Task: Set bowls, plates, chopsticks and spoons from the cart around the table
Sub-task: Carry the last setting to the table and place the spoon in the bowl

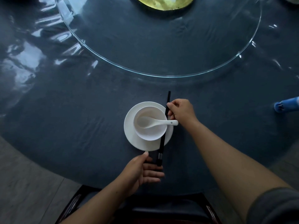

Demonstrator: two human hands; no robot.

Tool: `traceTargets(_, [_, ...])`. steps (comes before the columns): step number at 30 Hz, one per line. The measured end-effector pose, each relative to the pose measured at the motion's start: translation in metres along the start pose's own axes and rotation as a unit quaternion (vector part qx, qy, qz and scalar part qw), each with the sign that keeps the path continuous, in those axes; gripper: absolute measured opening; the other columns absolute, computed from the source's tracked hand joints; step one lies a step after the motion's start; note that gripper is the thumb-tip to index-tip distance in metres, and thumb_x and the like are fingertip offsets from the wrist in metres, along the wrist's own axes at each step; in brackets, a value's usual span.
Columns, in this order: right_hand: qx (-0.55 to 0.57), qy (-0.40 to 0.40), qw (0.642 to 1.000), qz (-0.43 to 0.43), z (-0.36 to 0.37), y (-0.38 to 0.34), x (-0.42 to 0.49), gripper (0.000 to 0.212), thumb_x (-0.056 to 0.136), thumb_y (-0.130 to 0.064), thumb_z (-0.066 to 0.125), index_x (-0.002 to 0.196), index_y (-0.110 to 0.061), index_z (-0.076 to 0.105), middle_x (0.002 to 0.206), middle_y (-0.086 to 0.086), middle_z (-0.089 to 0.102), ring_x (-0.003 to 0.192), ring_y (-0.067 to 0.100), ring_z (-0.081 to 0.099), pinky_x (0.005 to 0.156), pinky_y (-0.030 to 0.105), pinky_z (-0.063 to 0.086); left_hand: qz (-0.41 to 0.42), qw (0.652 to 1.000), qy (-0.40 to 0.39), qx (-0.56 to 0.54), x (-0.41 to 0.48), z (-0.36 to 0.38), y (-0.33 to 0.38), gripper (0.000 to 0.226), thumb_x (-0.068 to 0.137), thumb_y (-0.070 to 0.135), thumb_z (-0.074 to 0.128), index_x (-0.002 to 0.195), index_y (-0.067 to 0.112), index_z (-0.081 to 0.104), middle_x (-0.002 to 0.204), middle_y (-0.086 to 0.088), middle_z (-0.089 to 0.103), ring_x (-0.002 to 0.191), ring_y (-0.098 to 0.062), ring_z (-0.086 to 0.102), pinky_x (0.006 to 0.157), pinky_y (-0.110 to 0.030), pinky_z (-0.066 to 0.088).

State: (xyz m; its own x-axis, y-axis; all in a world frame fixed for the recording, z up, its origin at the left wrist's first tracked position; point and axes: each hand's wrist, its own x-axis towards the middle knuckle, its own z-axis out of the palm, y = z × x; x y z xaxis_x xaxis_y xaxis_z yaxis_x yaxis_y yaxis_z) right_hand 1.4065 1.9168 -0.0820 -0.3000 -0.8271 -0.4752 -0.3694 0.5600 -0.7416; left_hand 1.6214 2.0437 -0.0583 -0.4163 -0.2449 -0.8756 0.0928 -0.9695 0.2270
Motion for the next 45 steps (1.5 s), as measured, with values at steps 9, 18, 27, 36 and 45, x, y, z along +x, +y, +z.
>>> traceTargets(9, [0.008, -0.002, 1.0, -0.014, -0.001, 0.006, 0.0, 0.025, 0.095, -0.012, 0.057, 0.072, -0.011, 0.067, 0.056, 0.002, 0.065, 0.038, 0.007, 0.056, 0.043, 0.02, 0.045, 0.002, 1.0, -0.002, -0.009, 0.001, -0.001, -0.002, 0.044, 0.104, 0.039, 0.041, 0.123, -0.001, 0.043, 0.102, -0.031, 0.072, 0.092, -0.046, 0.072, 0.06, -0.042, 0.062])
traceTargets(18, [0.014, 0.002, 1.0, -0.01, 0.002, 0.01, 0.003, 0.027, 0.095, -0.013, 0.058, 0.069, -0.015, 0.067, 0.055, 0.0, 0.065, 0.038, 0.008, 0.056, 0.044, 0.02, 0.046, 0.004, 1.0, 0.002, -0.008, 0.005, -0.002, -0.005, 0.042, 0.104, 0.037, 0.041, 0.124, 0.001, 0.041, 0.1, -0.029, 0.073, 0.092, -0.044, 0.073, 0.06, -0.04, 0.061])
traceTargets(27, [0.077, 0.047, 0.996, 0.024, -0.003, 0.019, -0.006, 0.027, 0.097, -0.017, 0.055, 0.076, -0.001, 0.064, 0.051, 0.003, 0.06, 0.034, 0.011, 0.05, 0.036, 0.023, 0.041, 0.07, 0.971, 0.094, 0.209, -0.002, -0.026, 0.007, 0.018, 0.104, 0.017, 0.045, 0.103, 0.001, 0.053, 0.079, -0.017, 0.073, 0.062, -0.027, 0.072, 0.052, -0.035, 0.057])
traceTargets(36, [0.046, 0.029, 0.998, 0.037, -0.011, 0.051, -0.057, 0.021, 0.095, -0.022, 0.056, 0.078, -0.014, 0.064, 0.055, 0.004, 0.063, 0.037, 0.017, 0.052, 0.036, 0.025, 0.041, 0.249, 0.848, 0.297, 0.362, 0.021, -0.064, 0.096, 0.009, 0.09, 0.016, 0.058, 0.092, 0.023, 0.054, 0.078, -0.005, 0.07, 0.053, -0.015, 0.07, 0.053, -0.033, 0.056])
traceTargets(45, [-0.011, 0.016, 1.0, 0.016, 0.01, 0.058, -0.075, 0.013, 0.093, -0.02, 0.062, 0.083, -0.012, 0.059, 0.058, 0.007, 0.067, 0.036, 0.019, 0.056, 0.037, 0.034, 0.049, 0.288, 0.796, 0.272, 0.457, 0.026, -0.058, 0.107, 0.033, 0.085, 0.004, 0.06, 0.098, 0.034, 0.058, 0.062, -0.002, 0.062, 0.053, -0.017, 0.066, 0.048, -0.026, 0.054])
